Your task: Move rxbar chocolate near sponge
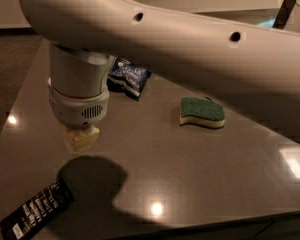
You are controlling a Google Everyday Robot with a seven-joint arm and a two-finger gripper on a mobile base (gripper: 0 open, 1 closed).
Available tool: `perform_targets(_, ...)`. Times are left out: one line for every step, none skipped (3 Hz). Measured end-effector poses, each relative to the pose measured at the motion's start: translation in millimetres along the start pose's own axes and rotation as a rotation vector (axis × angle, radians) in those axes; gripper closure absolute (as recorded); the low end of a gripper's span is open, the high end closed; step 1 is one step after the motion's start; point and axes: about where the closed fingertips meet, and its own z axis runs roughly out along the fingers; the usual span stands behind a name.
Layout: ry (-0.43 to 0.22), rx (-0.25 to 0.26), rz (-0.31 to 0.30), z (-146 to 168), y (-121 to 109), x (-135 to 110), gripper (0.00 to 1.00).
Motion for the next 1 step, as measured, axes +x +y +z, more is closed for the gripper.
perform_targets(0.002,0.006,-0.002,-1.6,0.1,-1.4,0.36)
